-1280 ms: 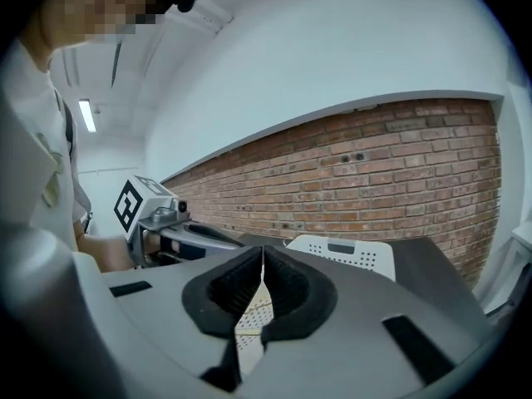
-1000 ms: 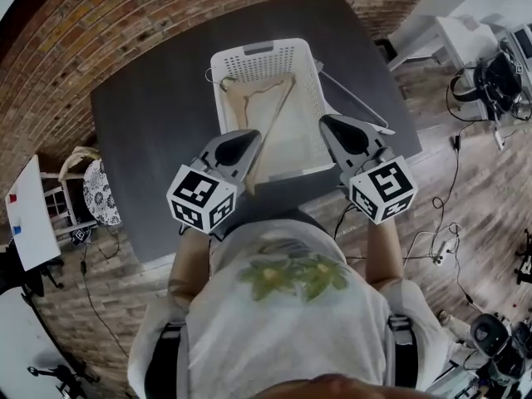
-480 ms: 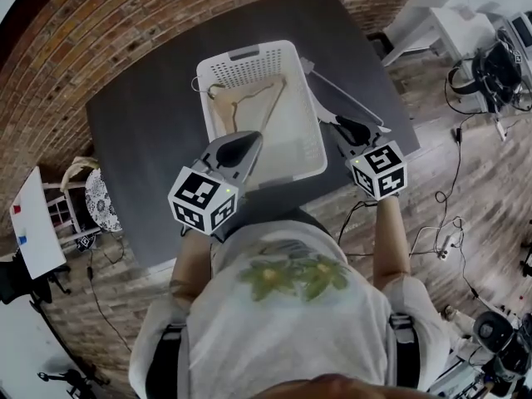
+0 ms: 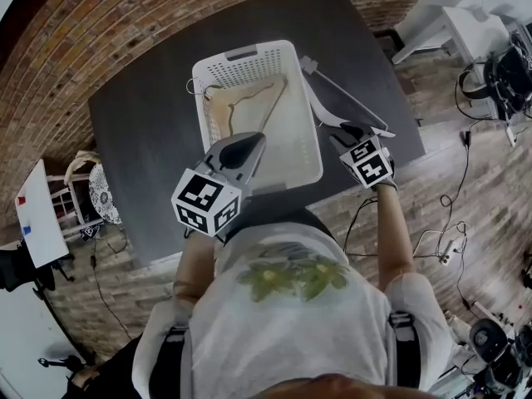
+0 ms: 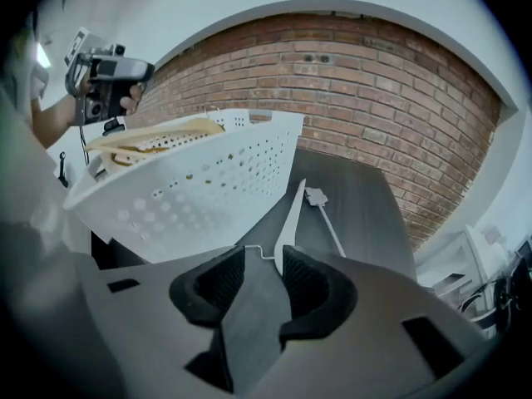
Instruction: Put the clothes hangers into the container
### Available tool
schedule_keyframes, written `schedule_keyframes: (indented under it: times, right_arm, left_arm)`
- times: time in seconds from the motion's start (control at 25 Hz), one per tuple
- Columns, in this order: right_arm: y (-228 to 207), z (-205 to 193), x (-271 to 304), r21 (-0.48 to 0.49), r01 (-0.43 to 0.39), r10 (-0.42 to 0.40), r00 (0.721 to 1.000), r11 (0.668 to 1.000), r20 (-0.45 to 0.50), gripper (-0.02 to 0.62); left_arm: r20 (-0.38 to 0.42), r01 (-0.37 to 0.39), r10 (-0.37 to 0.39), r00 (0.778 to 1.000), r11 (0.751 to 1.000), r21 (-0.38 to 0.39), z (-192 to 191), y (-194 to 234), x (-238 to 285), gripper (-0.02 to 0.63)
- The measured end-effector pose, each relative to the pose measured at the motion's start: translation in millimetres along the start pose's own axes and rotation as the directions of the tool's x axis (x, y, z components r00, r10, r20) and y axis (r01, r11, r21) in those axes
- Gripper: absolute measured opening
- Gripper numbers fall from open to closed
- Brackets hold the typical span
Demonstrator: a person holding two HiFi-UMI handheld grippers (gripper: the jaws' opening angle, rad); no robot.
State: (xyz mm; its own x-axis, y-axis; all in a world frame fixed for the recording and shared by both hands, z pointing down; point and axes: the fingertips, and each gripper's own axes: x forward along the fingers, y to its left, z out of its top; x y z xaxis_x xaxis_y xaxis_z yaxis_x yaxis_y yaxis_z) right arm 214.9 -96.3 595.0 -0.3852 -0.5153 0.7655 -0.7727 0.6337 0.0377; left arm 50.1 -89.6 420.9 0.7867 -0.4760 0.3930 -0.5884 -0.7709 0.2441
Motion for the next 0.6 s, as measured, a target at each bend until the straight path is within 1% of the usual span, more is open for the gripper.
schedule_keyframes:
  times: [0.12, 0.24, 0.44, 0.6]
  right_arm:
    - [-9, -18, 12, -0.049, -0.002, -0.002, 0.998, 0.999, -0.065, 0.147]
    - [-20, -35, 25, -0.131, 0.004, -0.022, 0.99, 0.991, -0.136, 0.15]
    - [-34, -59, 41, -0.272, -0.019, -0.041, 0.976, 0.962, -0.215, 0.15]
    - [-41, -74, 53, -0.34, -0.059, -0.035, 0.964, 0.939, -0.264, 0.15]
  left_arm:
    - [-0.008, -0.011, 0.011, 1.0, 1.0, 0.003, -1, 0, 8, 0.029]
    - [-0.017, -0.02, 0.02, 1.0, 1.0, 0.009, -1, 1, 15, 0.029]
    - [-0.017, -0.026, 0.026, 1.0, 1.0, 0.008, 3, 0, 23, 0.029]
    - [-0.025, -0.032, 0.032, 0.999, 0.999, 0.007, 3, 0, 27, 0.029]
